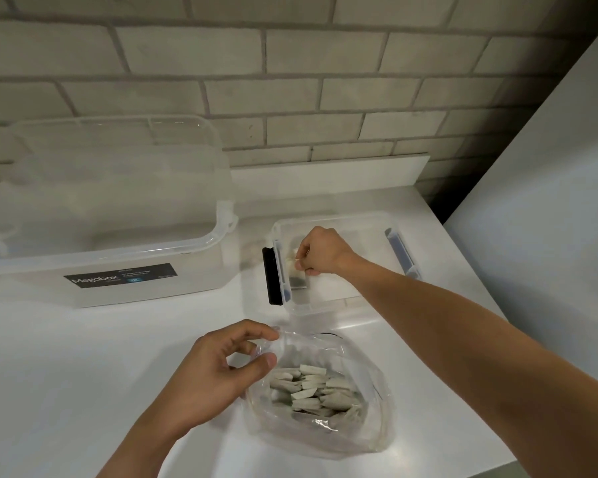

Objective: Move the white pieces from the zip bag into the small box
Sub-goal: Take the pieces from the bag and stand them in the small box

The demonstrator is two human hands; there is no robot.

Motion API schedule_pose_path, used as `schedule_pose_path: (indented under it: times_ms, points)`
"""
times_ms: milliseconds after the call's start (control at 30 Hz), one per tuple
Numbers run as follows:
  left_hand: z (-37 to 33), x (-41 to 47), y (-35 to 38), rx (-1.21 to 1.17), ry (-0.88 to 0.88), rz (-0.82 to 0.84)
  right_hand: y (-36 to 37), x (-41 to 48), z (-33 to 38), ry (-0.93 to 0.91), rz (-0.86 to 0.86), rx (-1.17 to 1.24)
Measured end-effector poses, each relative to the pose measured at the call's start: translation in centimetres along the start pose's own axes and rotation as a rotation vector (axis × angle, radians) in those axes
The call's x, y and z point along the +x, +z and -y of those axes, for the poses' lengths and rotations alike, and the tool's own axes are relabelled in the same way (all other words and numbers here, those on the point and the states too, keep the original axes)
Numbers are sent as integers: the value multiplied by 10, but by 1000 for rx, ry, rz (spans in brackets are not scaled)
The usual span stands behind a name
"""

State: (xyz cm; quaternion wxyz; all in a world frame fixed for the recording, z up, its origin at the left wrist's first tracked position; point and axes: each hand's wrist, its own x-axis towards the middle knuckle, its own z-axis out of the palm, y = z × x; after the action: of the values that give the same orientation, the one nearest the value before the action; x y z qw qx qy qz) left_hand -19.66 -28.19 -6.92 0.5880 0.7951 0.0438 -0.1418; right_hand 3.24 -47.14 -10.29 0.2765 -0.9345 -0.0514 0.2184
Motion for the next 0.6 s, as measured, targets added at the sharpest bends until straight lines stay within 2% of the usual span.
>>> schedule_pose_path:
  times_ms: [267, 600]
  points:
    - [-3, 0, 0, 6, 4, 17, 2, -6, 0, -11, -40, -39]
    - [-2, -3, -2, -10, 3, 24, -1, -23, 1, -6, 17, -66]
